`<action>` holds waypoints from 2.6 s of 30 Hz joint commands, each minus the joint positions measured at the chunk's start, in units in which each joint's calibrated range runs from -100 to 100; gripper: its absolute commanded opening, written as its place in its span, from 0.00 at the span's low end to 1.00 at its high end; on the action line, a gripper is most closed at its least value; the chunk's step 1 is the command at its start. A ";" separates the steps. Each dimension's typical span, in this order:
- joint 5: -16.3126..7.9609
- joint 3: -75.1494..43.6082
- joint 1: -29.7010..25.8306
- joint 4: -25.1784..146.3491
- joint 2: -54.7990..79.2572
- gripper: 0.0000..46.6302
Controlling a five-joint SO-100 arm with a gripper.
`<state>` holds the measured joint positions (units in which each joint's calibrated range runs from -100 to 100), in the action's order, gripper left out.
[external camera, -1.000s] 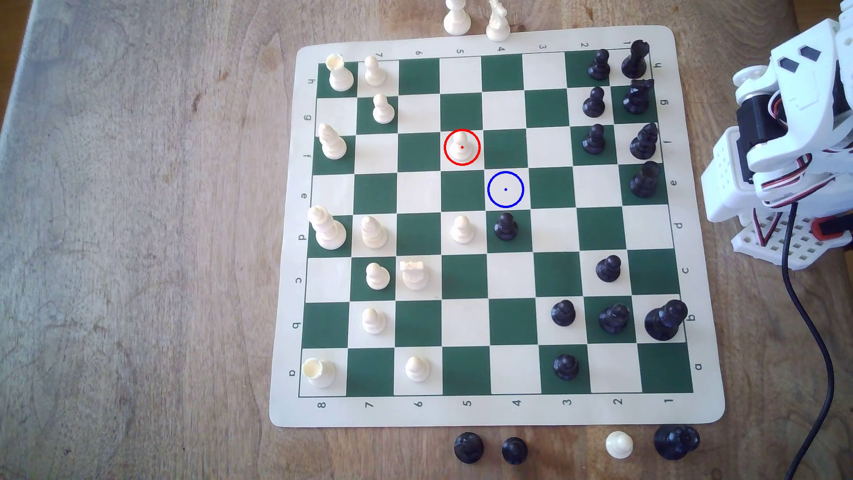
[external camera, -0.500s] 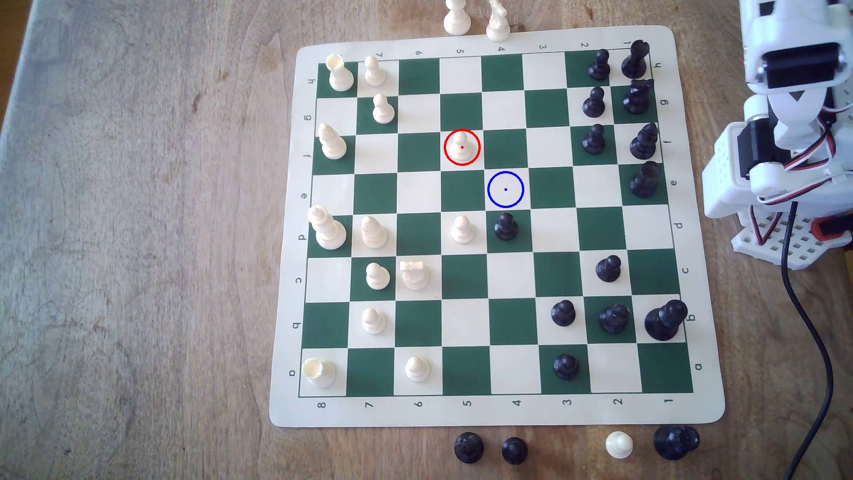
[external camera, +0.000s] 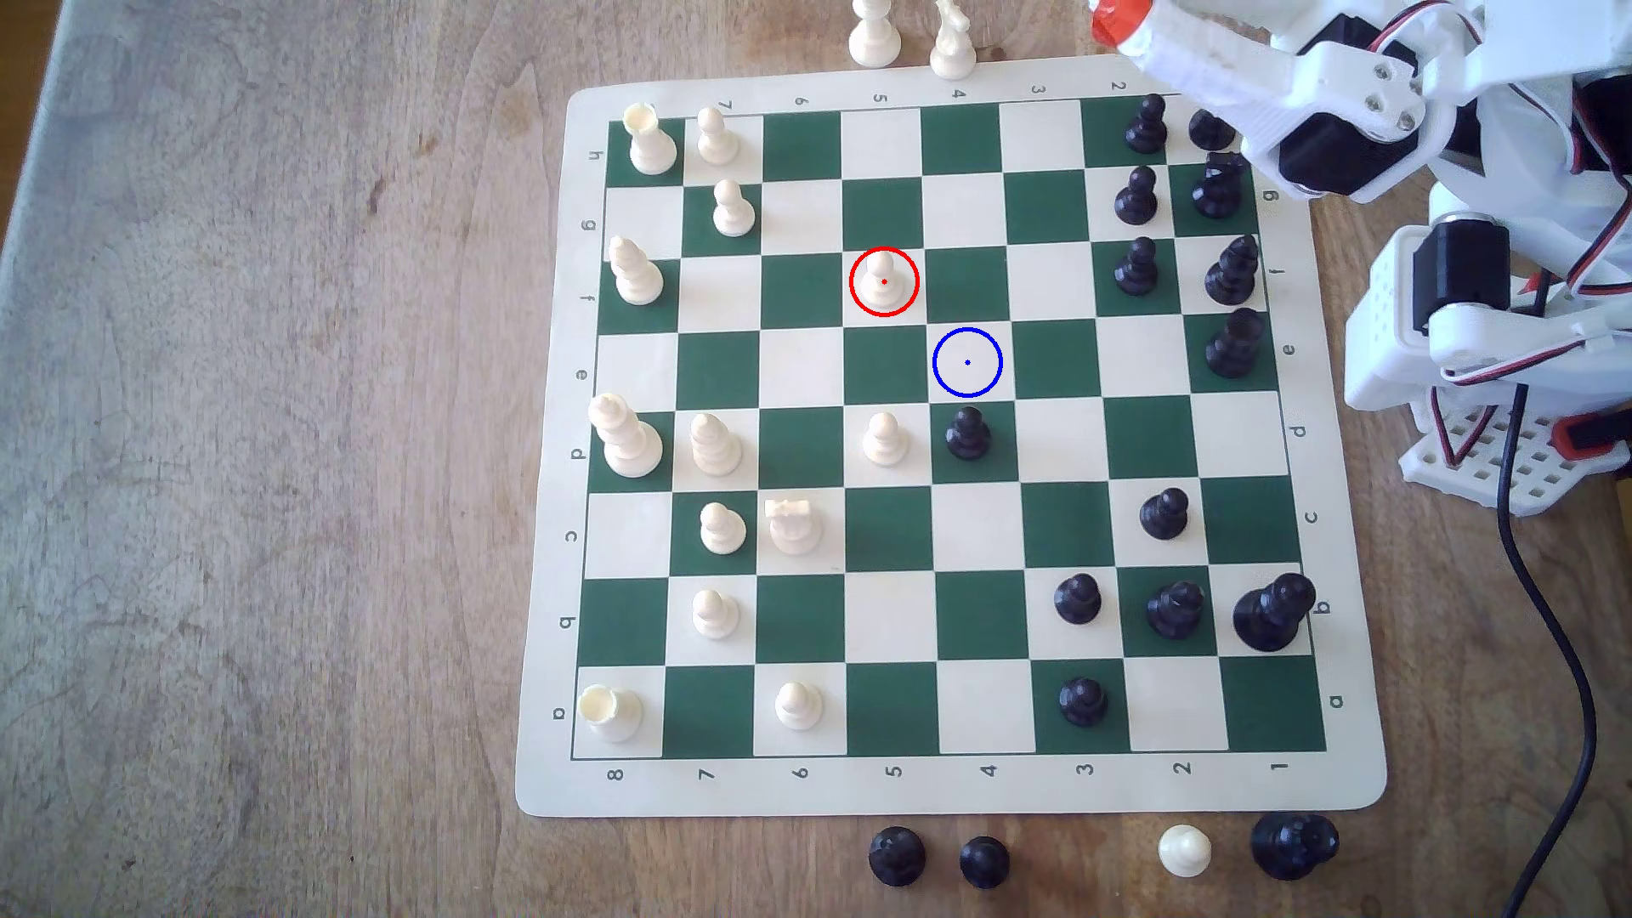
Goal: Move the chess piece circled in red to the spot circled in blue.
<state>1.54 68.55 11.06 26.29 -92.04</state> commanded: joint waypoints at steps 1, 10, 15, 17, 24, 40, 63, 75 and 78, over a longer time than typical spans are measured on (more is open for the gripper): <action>-0.54 -13.43 1.02 13.26 9.19 0.00; -1.07 -17.78 2.04 21.53 21.75 0.01; -4.25 -23.94 2.20 23.50 31.85 0.04; -4.59 -24.85 2.04 23.83 34.15 0.04; -6.59 -40.17 2.35 33.33 51.29 0.07; -12.16 -50.51 2.12 36.36 72.18 0.29; -11.43 -51.32 5.01 26.78 89.24 0.32; -11.72 -51.32 4.46 23.09 92.46 0.29; -11.58 -51.32 4.31 22.85 92.80 0.29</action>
<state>-10.09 22.19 15.86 49.72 1.63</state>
